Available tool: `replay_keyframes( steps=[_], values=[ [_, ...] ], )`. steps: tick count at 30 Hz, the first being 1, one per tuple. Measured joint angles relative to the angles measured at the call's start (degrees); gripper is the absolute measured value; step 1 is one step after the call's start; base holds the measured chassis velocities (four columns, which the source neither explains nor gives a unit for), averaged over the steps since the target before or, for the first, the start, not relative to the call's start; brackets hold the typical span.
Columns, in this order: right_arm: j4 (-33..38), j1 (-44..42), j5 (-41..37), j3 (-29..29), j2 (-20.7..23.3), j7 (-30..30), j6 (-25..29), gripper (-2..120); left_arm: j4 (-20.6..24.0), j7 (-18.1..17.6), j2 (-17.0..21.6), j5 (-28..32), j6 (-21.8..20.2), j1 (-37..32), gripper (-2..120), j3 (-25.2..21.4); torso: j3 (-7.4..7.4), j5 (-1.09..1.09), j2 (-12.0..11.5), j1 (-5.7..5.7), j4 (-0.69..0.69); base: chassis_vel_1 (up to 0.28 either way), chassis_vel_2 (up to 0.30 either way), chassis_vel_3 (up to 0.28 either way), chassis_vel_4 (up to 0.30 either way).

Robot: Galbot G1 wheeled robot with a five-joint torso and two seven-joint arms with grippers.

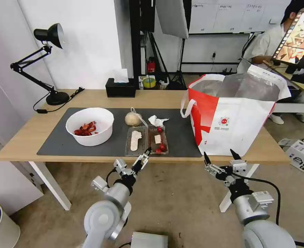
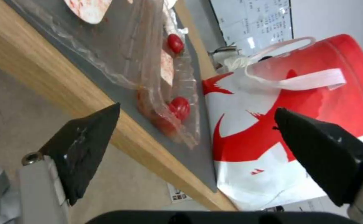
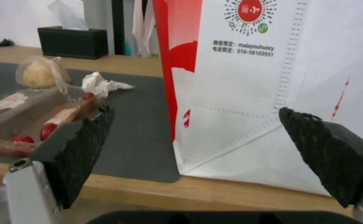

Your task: Pick up the trash from the table and place it into the takeout bag.

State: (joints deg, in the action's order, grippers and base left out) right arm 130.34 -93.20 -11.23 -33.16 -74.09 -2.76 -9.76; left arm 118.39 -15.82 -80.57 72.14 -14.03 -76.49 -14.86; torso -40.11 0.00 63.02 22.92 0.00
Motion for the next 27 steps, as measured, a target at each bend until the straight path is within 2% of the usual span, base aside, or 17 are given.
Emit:
replay_keyframes(
  steps=[19,27],
  values=[
    [0.3,-0.2,-0.2,-0.9,-0.1,-0.2,-0.1,100,-5.9,-1.1,-0.1,0.7,1.0,5.8,100,0.7,0.00,0.00,0.0,0.00,0.00,0.000,0.000,0.000,0.000],
    [0.2,-0.2,-0.2,-0.9,-0.1,-0.3,-0.1,100,-6.4,-1.0,0.4,0.6,1.5,6.8,100,0.3,0.00,0.00,0.0,0.00,0.00,0.000,0.000,0.000,0.000]
  ],
)
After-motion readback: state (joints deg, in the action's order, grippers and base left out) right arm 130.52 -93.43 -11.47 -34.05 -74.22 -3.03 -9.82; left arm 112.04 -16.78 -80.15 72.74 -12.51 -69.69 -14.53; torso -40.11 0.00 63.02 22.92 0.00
